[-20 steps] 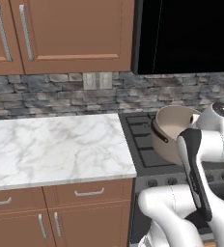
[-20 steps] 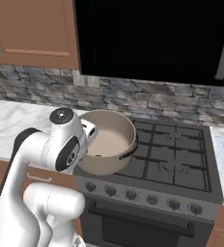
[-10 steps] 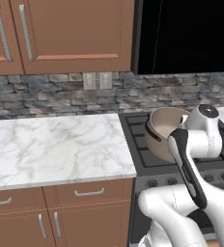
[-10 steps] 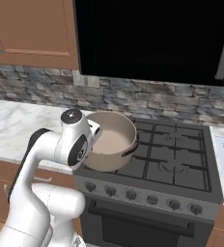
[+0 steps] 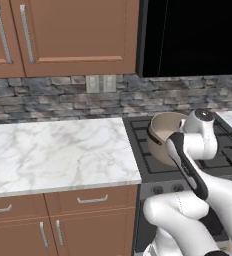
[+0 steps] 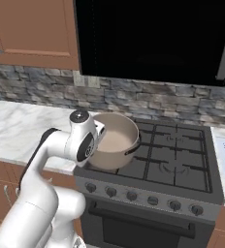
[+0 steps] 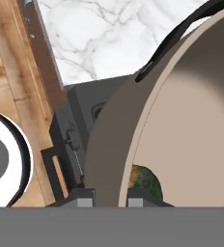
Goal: Turn on the sink faucet. Then move the squash from the counter to the sink. Turn off the sink. Move the vegetable from the sink to the pot next to the stove. Finally move the pot to the front left burner.
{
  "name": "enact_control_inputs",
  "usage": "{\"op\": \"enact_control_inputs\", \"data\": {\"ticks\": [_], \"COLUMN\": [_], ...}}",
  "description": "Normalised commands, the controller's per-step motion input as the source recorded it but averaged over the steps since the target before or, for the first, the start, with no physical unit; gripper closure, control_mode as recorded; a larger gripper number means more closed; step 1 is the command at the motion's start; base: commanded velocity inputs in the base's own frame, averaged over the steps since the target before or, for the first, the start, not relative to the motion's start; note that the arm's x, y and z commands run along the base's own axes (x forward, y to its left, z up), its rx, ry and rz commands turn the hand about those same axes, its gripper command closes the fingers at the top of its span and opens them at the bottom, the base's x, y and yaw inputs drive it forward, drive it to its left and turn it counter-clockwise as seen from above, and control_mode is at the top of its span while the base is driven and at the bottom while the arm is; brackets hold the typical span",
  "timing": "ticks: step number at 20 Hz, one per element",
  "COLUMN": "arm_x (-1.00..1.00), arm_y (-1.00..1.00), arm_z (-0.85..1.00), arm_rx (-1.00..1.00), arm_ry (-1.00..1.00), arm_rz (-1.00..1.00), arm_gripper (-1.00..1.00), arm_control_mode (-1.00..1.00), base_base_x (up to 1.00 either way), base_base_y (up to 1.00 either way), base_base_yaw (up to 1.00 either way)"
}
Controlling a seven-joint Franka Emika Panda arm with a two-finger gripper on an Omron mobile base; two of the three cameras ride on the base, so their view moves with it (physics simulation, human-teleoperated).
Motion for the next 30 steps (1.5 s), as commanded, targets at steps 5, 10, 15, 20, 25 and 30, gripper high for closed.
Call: {"op": "enact_control_inputs", "data": {"ticks": [5, 10, 15, 20, 25, 30], "arm_x": [0.29, 0.23, 0.26, 0.31, 0.18, 0.00], "arm_y": [-0.18, -0.20, -0.13, -0.08, -0.09, -0.08], "arm_z": [-0.22, -0.25, -0.27, -0.30, -0.25, -0.17], "arm_rx": [-0.01, -0.02, -0.05, -0.05, 0.00, 0.01], "arm_ry": [0.02, 0.05, 0.05, 0.04, 0.02, 0.00], "arm_rz": [0.00, 0.00, 0.00, 0.00, 0.00, 0.00], "arm_gripper": [1.00, 1.00, 1.00, 1.00, 1.00, 1.00], "arm_control_mode": [-1.00, -1.00, -1.00, -1.00, -1.00, -1.00], "base_base_x": [0.00, 0.00, 0.00, 0.00, 0.00, 0.00], "base_base_y": [0.00, 0.00, 0.00, 0.00, 0.00, 0.00], "base_base_yaw": [0.00, 0.00, 0.00, 0.00, 0.00, 0.00]}}
